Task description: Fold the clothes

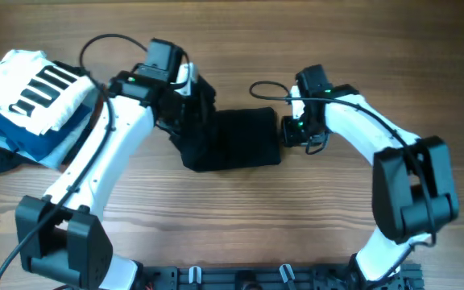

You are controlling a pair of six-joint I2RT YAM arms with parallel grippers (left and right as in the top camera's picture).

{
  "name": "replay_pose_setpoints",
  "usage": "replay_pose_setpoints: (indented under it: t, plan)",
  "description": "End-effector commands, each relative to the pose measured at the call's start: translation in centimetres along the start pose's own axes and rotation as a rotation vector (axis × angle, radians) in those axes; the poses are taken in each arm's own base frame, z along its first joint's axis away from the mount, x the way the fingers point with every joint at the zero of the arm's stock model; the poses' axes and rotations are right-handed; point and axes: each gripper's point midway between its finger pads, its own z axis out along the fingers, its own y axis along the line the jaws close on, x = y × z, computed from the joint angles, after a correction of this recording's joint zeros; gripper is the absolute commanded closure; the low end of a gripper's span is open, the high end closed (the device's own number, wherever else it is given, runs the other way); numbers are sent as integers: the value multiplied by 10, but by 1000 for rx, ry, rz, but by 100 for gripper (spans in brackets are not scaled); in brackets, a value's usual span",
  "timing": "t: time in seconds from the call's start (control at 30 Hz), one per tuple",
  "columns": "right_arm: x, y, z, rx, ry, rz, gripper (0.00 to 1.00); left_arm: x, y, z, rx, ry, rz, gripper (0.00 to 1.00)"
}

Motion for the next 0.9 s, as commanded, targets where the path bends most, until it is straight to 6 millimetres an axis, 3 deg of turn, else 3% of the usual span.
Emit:
replay_pose_setpoints:
  t: [0.0, 0.27, 0.43, 0.63, 0.87]
  plan:
    - [10, 8, 18, -5, 47, -43, 55, -4, -37, -6, 63, -56, 11, 91]
    - [10, 11, 19, -6, 45, -42, 55, 4, -72, 20, 99, -47, 76, 89]
    - [11, 11, 19, -5, 48, -41, 55, 2, -98, 22, 151, -89, 119, 89]
    - [11, 11, 19, -5, 49, -42, 55, 3, -94, 34, 137, -66, 113, 87]
    - [11, 11, 19, -5, 49, -42, 55, 4, -102, 73, 118, -59, 149, 82]
